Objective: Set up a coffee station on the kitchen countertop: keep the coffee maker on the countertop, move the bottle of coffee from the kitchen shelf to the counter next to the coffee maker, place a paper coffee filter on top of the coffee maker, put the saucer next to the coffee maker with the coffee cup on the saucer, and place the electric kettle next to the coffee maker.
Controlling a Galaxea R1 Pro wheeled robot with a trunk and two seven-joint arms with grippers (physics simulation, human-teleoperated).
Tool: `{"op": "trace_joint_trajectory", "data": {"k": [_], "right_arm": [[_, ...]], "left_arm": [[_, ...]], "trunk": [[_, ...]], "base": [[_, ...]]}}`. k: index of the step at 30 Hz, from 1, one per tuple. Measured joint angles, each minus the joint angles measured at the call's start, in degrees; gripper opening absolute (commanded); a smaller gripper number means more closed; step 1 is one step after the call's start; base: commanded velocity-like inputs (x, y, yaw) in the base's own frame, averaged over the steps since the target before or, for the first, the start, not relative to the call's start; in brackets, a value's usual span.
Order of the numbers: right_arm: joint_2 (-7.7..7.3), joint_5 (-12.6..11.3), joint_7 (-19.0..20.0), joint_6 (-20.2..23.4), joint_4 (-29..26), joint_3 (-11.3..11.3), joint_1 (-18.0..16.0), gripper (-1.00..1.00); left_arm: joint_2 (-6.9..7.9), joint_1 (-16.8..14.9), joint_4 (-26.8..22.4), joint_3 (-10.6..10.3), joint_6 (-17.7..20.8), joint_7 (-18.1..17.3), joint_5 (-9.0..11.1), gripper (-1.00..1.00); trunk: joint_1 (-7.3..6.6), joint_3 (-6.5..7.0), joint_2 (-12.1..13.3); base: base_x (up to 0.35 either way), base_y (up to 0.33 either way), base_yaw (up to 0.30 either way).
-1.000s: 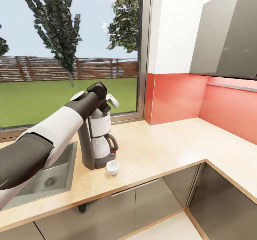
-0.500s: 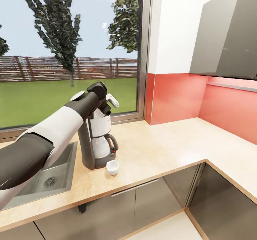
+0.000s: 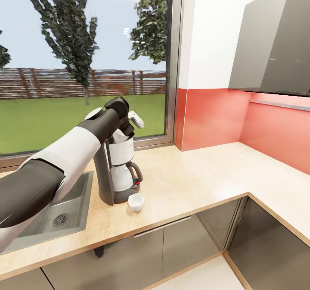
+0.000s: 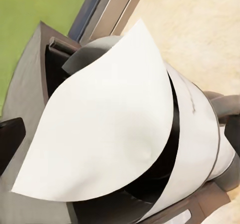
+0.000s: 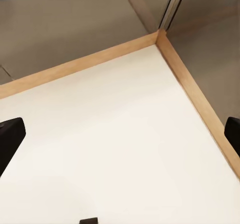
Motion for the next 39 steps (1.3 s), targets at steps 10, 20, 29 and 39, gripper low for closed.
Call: {"op": "trace_joint_trajectory", "data": {"k": [10,20,29,39], "right_arm": [[-0.01,0.0,-0.1,0.0,1.3,-0.1,0.0,1.00],[-0.02,0.0,-0.2,0.0,1.4,-0.1,0.0,1.00],[-0.02,-0.1,0.0,0.0,1.4,-0.1,0.0,1.00],[0.05,-0.1,-0.2,-0.1,1.4,-0.1,0.0,1.00]], "left_arm": [[-0.04,-1.5,-0.2,0.2,0.2,0.0,0.0,1.00],[0.03,-3.4,-1.6,4.2,0.3,-0.1,0.3,1.00],[0.13,-3.5,-4.3,10.0,0.2,0.0,-0.1,1.00],[0.02,-3.2,-4.5,10.0,0.2,0.0,0.0,1.00]], "trunk": [[0.00,0.00,0.0],[0.00,0.00,0.0],[0.00,0.00,0.0],[0.02,0.02,0.0]], "base": [[0.000,0.000,0.000],[0.000,0.000,0.000],[0.000,0.000,0.000],[-0.145,-0.103,0.179]]}}
